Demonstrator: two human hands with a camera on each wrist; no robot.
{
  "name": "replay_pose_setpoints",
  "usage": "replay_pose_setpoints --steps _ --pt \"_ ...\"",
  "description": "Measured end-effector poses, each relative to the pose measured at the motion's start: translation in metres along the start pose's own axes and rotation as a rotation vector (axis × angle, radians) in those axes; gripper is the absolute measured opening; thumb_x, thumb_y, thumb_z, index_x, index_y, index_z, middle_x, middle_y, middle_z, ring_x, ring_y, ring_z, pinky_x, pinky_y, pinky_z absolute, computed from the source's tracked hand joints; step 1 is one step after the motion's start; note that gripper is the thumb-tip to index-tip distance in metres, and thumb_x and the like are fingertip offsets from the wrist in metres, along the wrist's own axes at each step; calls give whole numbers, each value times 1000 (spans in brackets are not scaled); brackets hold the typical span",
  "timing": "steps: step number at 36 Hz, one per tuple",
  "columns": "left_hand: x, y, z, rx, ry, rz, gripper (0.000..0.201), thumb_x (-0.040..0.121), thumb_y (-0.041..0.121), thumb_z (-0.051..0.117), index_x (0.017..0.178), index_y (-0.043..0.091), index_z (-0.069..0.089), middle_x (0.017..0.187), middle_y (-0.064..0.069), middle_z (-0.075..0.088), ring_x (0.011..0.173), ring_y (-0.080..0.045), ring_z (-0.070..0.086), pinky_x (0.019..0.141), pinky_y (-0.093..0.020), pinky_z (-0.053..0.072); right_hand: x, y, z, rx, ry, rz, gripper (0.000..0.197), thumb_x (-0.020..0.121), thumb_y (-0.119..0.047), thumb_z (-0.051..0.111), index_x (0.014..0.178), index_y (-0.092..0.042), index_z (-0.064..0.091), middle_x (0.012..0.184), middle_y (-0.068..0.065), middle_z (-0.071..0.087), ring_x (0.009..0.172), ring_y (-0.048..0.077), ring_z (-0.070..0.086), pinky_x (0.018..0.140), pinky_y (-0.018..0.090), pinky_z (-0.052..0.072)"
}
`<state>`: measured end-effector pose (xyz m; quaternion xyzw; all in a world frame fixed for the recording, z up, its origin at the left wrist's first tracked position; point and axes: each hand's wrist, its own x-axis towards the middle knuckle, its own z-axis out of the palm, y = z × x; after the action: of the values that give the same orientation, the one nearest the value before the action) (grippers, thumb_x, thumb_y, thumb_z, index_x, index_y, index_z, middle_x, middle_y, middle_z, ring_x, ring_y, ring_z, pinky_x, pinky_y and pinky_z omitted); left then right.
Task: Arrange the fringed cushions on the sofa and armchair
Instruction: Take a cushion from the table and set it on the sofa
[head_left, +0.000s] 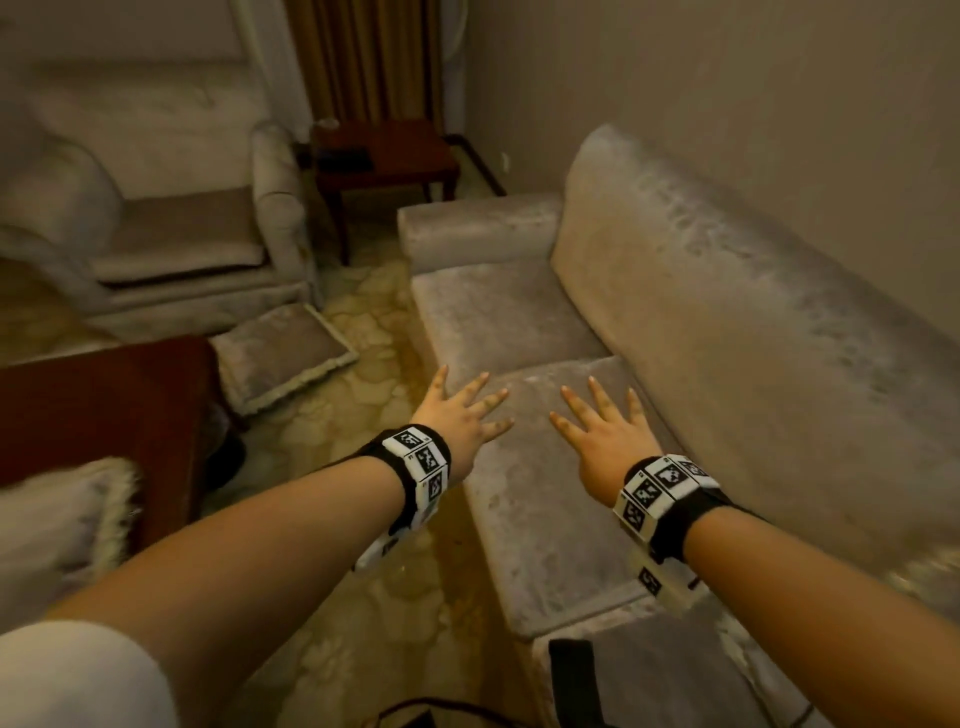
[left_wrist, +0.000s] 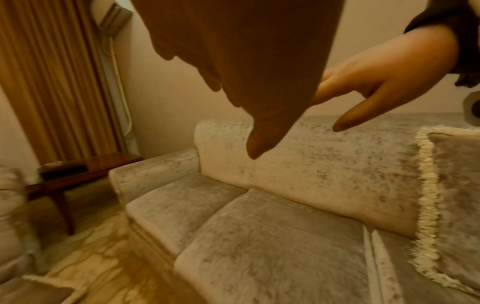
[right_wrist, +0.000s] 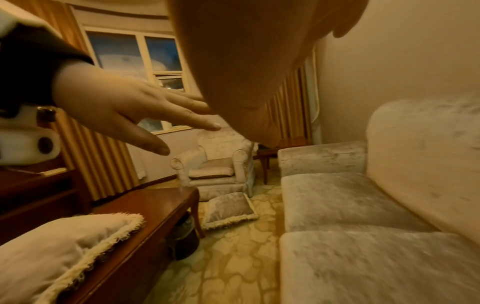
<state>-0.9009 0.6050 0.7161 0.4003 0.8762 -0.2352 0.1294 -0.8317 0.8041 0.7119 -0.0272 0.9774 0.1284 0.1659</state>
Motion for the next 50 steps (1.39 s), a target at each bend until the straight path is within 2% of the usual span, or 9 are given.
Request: replay_pose_setpoints --steps 6,9,12,20,28,34,40,44,50 --pt "-40 -73 48 -71 -10 -142 77 95 35 49 152 37 -3 161 2 -16 147 -28 -18 106 -71 -8 57 -78 -44 -40 72 -148 78 90 -10 43 153 -35 4 160 -4 -18 144 28 -24 113 62 -8" --pt "-64 -101 71 -116 -32 -210 77 95 27 46 153 38 -3 161 2 -16 147 -28 -18 108 -71 -6 78 -116 -64 -51 81 -214 76 90 -12 42 153 -35 5 160 -4 -17 144 27 -24 113 62 -10" --pt "-85 -126 95 -145 -57 -285 82 93 20 49 153 39 -4 161 2 -16 147 -28 -18 107 -71 -6 95 -155 -83 -87 90 -295 73 93 -22 45 153 -34 5 160 -4 -17 145 28 -23 112 61 -9" --pt "-139 -182 146 -267 -142 -477 78 96 28 47 152 39 -5 161 2 -17 147 -28 -20 108 -71 -7 146 -249 -115 -150 138 -510 75 91 -16 44 153 -35 5 160 -4 -16 145 27 -22 113 61 -7" --pt "-179 -229 192 -388 -239 -653 73 98 30 43 152 40 -5 161 3 -18 147 -28 -20 109 -70 -9 199 -336 -140 -210 110 -706 67 97 -30 42 153 -35 5 160 -3 -17 146 28 -21 114 62 -7" --pt "-201 -275 218 -488 -297 -827 69 99 33 41 152 40 -3 161 4 -18 147 -28 -20 109 -69 -9 249 -393 -173 -273 122 -845 69 96 -25 44 152 -35 5 160 -3 -16 145 29 -21 113 63 -8" --pt "-220 -299 250 -594 -336 -985 77 95 26 45 152 41 -5 160 3 -20 146 -28 -21 108 -70 -10 285 -452 -194 -351 141 -981 72 95 -26 44 153 -35 2 160 -3 -19 145 30 -23 112 63 -7" --pt "-240 -303 267 -665 -348 -1079 74 97 35 46 152 40 -3 161 3 -18 147 -28 -19 109 -70 -8 295 -495 -195 -394 128 -1057 76 93 -22 47 153 -36 2 159 -3 -20 144 30 -24 112 63 -8" --pt "-281 -304 299 -780 -400 -1220 78 96 37 50 152 41 -5 160 4 -20 146 -28 -20 108 -70 -8 287 -562 -201 -437 104 -1200 71 96 -20 43 152 -36 2 160 -4 -19 144 29 -24 113 63 -8"
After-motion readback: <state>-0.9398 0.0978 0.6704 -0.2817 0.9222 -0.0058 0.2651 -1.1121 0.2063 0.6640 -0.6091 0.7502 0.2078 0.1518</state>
